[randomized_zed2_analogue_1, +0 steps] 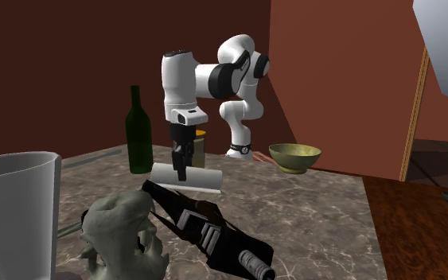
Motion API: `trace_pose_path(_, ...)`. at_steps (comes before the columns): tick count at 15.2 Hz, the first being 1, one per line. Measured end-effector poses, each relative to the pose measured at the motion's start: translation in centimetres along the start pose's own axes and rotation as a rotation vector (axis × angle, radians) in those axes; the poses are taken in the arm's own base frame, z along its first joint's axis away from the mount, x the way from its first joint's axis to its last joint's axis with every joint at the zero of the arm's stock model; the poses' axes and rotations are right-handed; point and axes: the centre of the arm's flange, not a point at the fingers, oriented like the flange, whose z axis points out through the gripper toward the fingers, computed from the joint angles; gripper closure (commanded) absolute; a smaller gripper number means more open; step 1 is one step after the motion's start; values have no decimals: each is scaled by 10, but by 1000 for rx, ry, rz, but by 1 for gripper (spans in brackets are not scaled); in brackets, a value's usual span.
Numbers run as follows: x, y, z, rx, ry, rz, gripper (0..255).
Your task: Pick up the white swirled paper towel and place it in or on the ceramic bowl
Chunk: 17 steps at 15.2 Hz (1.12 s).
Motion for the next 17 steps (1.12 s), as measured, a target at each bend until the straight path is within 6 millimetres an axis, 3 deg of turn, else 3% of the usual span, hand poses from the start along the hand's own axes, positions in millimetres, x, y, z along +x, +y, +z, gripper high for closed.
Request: trace_pose_path(17,0,-9,-91,0,0,0,255)
